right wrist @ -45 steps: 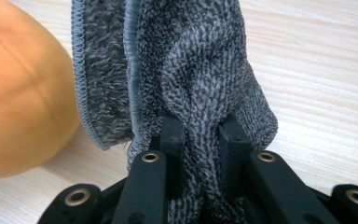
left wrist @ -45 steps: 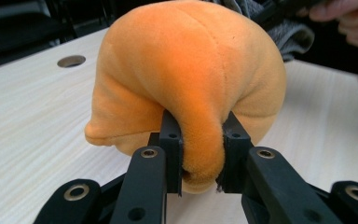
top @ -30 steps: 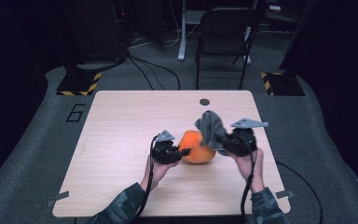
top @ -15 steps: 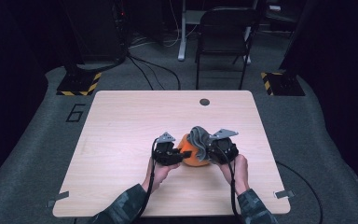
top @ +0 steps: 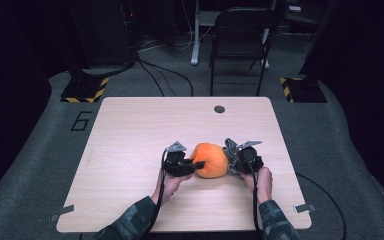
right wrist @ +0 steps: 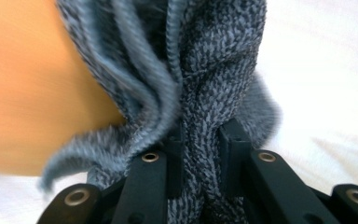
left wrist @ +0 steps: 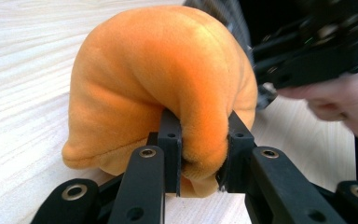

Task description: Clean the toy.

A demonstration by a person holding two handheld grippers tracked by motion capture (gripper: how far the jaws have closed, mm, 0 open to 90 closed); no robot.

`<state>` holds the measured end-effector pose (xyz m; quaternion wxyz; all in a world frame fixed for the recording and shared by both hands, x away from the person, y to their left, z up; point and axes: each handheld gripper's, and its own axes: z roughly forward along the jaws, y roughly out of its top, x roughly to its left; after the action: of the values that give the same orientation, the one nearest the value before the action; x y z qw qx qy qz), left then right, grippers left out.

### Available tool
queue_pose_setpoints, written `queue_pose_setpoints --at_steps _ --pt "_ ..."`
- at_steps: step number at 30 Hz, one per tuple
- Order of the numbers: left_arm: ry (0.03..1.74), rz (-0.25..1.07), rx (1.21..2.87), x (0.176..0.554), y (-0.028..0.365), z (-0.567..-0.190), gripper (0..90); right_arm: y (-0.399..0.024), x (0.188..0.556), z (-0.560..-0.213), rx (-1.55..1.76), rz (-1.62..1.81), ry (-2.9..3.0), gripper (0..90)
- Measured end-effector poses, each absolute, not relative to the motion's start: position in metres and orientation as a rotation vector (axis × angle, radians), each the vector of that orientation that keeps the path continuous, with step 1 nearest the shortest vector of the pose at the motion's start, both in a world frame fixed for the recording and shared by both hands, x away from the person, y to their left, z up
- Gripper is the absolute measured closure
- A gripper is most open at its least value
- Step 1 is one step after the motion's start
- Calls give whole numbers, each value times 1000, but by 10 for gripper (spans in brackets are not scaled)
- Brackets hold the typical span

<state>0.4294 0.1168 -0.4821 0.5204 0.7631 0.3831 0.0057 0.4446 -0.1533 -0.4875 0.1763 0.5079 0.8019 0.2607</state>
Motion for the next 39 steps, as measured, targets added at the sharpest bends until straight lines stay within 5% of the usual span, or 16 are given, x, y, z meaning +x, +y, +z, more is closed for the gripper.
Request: queue_pose_setpoints --at_steps 7,15,20,26,39 --pt "921 28 1829 429 118 -482 736 -158 445 -486 1447 732 2284 753" --pt "912 41 1840 429 118 -482 737 -166 420 -418 1333 969 2163 757" --pt "897 53 1854 428 117 -481 737 -126 397 -392 1147 1081 2188 754" --pt "891 71 1868 426 115 -482 736 -88 398 -420 1034 902 2271 751" --pt "884 61 1861 427 115 -483 735 -140 426 -452 1285 775 2262 749"
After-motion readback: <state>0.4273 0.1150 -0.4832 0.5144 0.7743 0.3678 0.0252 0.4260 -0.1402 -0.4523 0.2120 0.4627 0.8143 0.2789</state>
